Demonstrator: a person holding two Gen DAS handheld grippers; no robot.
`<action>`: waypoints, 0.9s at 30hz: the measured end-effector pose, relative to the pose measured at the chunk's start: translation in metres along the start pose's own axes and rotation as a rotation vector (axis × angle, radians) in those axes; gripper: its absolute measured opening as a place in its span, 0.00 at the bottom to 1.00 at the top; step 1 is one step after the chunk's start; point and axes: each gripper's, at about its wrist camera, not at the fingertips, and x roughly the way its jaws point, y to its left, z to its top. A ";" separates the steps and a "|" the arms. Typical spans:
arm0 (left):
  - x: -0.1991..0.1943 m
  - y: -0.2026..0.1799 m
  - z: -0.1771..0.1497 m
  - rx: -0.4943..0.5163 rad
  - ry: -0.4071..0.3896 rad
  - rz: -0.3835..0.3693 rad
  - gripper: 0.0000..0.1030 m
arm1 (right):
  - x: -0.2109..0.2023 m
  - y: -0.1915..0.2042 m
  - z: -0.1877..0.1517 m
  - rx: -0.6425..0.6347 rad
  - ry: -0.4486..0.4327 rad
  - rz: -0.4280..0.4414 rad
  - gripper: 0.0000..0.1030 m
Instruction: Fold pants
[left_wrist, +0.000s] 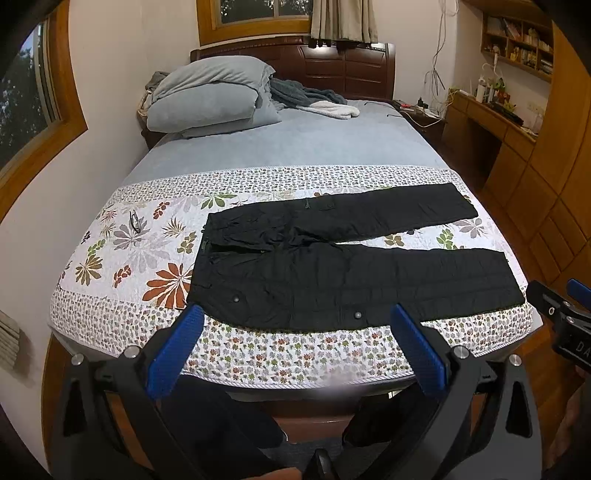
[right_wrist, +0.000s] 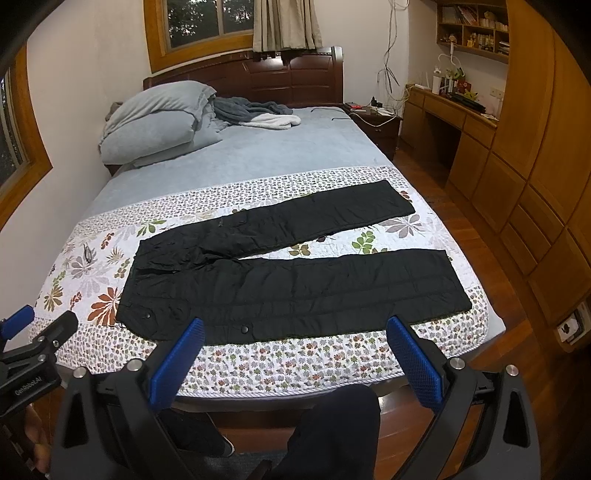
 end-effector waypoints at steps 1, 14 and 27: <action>0.000 0.000 0.001 0.001 0.000 0.000 0.97 | -0.001 0.000 0.000 0.001 -0.001 -0.001 0.97; -0.001 -0.001 0.001 0.001 -0.003 0.002 0.97 | -0.001 -0.001 -0.001 0.002 -0.001 -0.001 0.97; -0.003 0.003 0.000 -0.003 -0.003 0.001 0.97 | -0.002 -0.001 -0.001 0.003 0.001 -0.002 0.97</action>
